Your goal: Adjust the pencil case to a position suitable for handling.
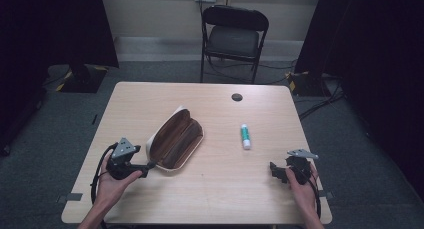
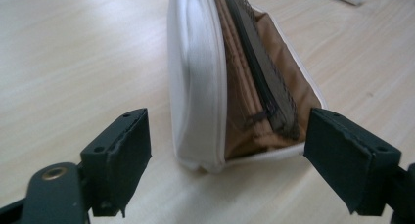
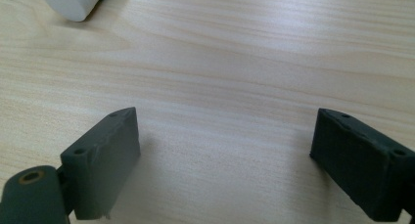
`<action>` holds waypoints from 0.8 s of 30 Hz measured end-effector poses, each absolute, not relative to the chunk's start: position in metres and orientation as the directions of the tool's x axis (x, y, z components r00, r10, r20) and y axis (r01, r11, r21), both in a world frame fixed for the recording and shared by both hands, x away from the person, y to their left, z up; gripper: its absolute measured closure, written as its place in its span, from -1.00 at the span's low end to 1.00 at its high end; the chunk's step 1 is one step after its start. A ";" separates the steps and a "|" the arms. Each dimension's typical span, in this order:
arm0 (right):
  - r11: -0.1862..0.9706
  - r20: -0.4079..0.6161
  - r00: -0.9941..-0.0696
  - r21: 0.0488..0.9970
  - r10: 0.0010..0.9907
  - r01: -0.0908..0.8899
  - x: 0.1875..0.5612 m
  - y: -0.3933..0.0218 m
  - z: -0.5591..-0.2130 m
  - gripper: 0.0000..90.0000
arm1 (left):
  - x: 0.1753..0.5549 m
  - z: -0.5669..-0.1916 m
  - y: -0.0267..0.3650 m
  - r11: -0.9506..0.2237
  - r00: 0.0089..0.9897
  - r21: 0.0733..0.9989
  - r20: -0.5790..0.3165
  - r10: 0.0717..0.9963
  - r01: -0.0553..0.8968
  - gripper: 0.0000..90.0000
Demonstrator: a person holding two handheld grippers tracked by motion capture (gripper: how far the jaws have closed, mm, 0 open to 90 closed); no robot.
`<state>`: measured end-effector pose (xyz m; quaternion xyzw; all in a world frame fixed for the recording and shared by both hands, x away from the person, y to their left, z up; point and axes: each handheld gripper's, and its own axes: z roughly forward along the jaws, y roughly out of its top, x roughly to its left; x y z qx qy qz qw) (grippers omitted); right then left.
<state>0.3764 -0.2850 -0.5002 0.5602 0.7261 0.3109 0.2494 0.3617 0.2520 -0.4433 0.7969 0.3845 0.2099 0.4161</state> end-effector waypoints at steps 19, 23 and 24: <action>0.186 -0.013 -0.259 0.731 0.966 0.656 0.377 -0.284 -0.500 -0.78 | 0.395 -0.445 0.234 -0.362 0.598 0.821 0.031 0.801 0.441 -0.29; 0.187 -0.014 -0.259 0.731 0.966 0.656 0.377 -0.284 -0.500 -0.78 | 0.397 -0.447 0.237 -0.370 0.580 0.812 0.048 0.813 0.451 -0.16; 0.187 -0.014 -0.259 0.732 0.966 0.656 0.377 -0.284 -0.500 -0.78 | 0.397 -0.448 0.238 -0.359 0.573 0.816 0.043 0.819 0.453 -0.13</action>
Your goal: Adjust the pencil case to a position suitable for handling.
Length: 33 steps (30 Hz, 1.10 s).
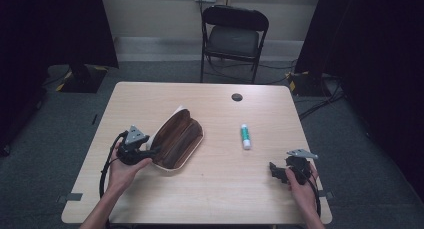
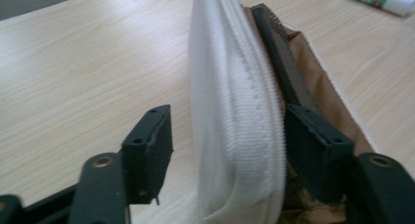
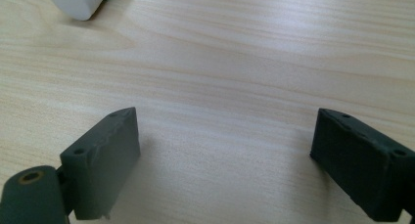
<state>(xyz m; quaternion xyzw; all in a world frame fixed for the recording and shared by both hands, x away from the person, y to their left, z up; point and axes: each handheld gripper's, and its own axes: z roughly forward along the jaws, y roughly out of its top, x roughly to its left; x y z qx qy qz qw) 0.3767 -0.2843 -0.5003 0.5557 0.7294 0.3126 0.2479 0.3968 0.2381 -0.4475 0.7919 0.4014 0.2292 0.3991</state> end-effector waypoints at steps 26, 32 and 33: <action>0.190 -0.014 -0.264 0.731 0.964 0.655 0.377 -0.284 -0.500 -0.78 | 0.400 -0.451 0.251 -0.228 0.537 0.841 -0.085 0.839 0.490 0.71; 0.190 -0.014 -0.264 0.731 0.964 0.655 0.377 -0.284 -0.500 -0.78 | 0.397 -0.447 0.256 -0.208 0.547 0.861 -0.093 0.832 0.463 0.73; 0.190 -0.014 -0.264 0.731 0.964 0.655 0.377 -0.284 -0.500 -0.78 | 0.396 -0.444 0.257 -0.222 0.550 0.865 -0.073 0.832 0.451 0.73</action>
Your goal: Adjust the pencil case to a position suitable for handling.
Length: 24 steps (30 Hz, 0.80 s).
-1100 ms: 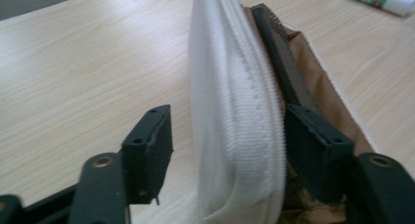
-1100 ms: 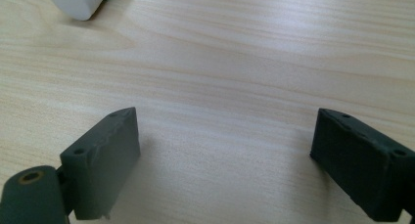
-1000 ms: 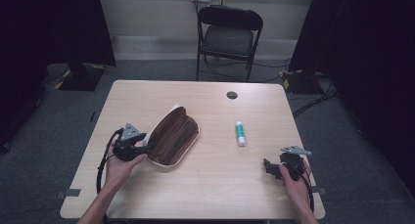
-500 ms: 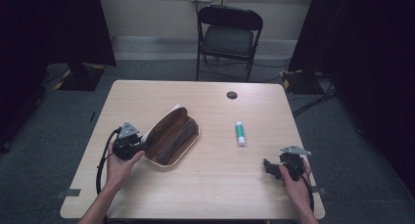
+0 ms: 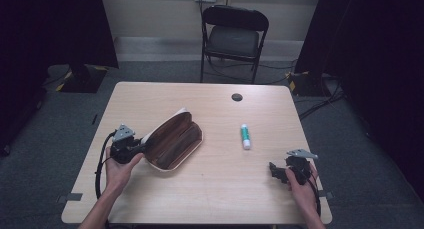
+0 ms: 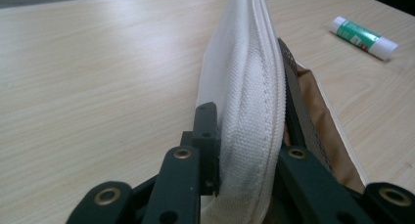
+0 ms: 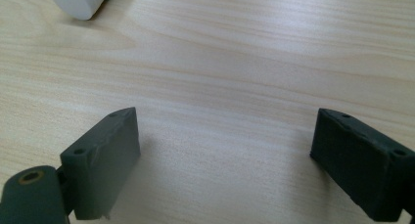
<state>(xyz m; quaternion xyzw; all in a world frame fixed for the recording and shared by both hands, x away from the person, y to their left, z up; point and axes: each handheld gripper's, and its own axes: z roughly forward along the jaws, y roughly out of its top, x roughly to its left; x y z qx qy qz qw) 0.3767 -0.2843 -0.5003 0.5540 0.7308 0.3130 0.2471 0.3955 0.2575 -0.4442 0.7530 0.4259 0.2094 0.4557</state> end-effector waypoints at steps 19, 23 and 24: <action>0.190 -0.014 -0.264 0.731 0.964 0.655 0.377 -0.284 -0.500 -0.78 | 0.388 -0.437 0.243 -0.221 0.705 0.888 -0.146 0.694 0.402 0.77; 0.190 -0.014 -0.264 0.731 0.964 0.655 0.377 -0.284 -0.500 -0.78 | 0.387 -0.438 0.232 -0.204 0.744 0.889 -0.196 0.639 0.410 0.77; 0.190 -0.014 -0.264 0.731 0.964 0.655 0.377 -0.284 -0.500 -0.78 | 0.386 -0.439 0.229 -0.206 0.752 0.887 -0.205 0.627 0.414 0.77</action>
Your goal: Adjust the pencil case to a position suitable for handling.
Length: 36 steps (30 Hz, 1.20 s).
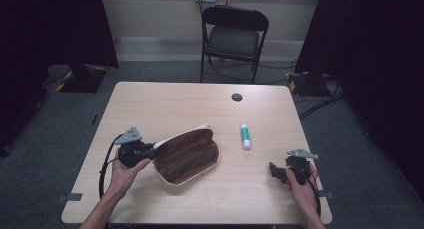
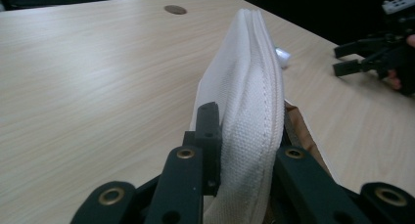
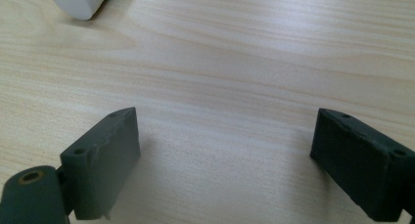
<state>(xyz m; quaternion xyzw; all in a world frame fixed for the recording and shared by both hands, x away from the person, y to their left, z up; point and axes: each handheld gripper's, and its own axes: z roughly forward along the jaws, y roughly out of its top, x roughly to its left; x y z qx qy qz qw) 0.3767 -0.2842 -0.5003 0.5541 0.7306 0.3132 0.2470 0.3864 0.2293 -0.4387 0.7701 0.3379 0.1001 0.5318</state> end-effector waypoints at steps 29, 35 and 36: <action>0.190 -0.014 -0.264 0.731 0.964 0.655 0.377 -0.284 -0.500 -0.78 | 0.382 -0.449 0.214 -0.328 0.789 0.846 -0.161 0.593 0.419 0.28; 0.190 -0.014 -0.264 0.731 0.964 0.655 0.377 -0.284 -0.500 -0.78 | 0.382 -0.449 0.220 -0.340 0.752 0.828 -0.140 0.644 0.445 0.09; 0.190 -0.014 -0.264 0.731 0.964 0.655 0.377 -0.284 -0.500 -0.78 | 0.382 -0.450 0.221 -0.347 0.752 0.823 -0.140 0.644 0.450 0.11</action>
